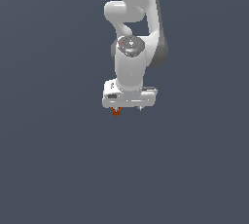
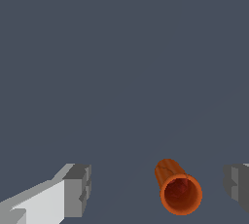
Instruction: Pick up the object and move it to a goal position.
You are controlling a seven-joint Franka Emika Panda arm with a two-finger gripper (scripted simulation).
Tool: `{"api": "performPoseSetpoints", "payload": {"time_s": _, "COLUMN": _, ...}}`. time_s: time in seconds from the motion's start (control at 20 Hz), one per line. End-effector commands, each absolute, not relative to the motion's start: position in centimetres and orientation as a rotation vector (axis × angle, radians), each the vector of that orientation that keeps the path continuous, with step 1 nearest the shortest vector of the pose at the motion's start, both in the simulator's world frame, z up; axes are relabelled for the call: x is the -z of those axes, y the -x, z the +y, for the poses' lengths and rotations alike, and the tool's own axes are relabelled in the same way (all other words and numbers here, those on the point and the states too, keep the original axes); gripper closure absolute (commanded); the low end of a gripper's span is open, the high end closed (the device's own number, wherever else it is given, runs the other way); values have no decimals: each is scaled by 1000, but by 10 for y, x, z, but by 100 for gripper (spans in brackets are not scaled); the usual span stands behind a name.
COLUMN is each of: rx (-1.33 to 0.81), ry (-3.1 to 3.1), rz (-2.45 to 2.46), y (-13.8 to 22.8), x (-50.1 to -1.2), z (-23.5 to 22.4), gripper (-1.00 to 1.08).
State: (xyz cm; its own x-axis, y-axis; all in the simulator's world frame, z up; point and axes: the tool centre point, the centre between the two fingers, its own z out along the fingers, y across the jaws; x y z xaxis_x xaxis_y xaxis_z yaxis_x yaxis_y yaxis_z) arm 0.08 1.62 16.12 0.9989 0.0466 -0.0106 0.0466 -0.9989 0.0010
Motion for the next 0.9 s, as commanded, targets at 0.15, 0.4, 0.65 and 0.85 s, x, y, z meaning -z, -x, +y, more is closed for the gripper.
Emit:
{"api": "performPoseSetpoints", "payload": {"time_s": 0.15, "rx": 12, "ry": -3138, "rz": 57, "y": -2, "x": -164, "z": 12, "gripper": -92}}
{"api": "performPoseSetpoints", "payload": {"time_s": 0.4, "rx": -8, "ry": -3132, "rz": 2, "y": -7, "x": -176, "z": -2, "gripper": -92}}
{"api": "performPoseSetpoints", "payload": {"time_s": 0.65, "rx": -8, "ry": -3132, "rz": -3, "y": -7, "x": -176, "z": -3, "gripper": -92}}
{"api": "performPoseSetpoints", "payload": {"time_s": 0.85, "rx": -8, "ry": -3133, "rz": -47, "y": -2, "x": -170, "z": -5, "gripper": -92}}
